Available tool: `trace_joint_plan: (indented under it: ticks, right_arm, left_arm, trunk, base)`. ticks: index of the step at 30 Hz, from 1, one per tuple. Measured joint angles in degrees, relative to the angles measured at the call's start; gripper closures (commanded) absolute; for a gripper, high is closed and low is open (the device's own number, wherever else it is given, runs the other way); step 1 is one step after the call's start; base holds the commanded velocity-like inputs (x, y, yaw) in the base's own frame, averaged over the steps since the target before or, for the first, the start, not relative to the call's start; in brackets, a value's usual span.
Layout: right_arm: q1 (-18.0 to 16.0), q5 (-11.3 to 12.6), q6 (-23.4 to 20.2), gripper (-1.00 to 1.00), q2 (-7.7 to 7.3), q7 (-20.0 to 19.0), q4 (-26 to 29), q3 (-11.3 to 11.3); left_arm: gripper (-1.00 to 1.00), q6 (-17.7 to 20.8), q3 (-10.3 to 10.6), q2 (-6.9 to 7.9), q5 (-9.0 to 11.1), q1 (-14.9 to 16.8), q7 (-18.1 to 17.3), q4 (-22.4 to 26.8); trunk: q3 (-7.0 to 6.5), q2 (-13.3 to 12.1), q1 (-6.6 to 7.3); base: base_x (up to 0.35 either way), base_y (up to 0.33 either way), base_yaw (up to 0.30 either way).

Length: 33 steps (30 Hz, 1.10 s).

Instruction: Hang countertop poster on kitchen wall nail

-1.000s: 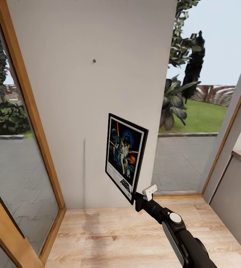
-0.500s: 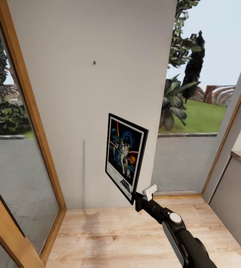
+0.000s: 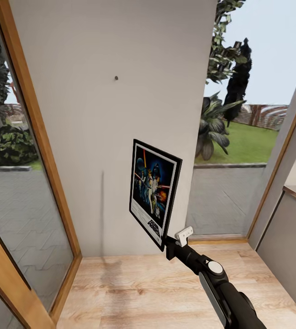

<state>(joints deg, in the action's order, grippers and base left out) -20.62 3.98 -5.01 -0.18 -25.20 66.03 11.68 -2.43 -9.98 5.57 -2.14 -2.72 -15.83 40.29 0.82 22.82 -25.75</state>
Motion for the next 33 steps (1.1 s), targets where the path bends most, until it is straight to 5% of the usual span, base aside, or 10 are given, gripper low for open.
trace_joint_plan:
  ticks: [17, 33]
  right_arm:
    - [0.0, -0.1, 0.0, 1.0, 0.0, 0.0, 0.1, 0.0]
    - [0.0, -0.1, -0.2, 1.0, -0.01, -0.1, 0.2, 0.1]
  left_arm:
    - [-1.0, 0.0, 0.0, 0.0, 0.0, 0.0, 0.1, 0.0]
    - [-1.0, 0.1, 0.0, 0.0, 0.0, 0.0, 0.1, 0.0]
  trunk:
    - [0.0, 0.0, 0.01]
    - [0.0, 0.0, 0.03]
  base:
    - [0.011, 0.008, 0.0]
    - [0.251, 0.165, 0.0]
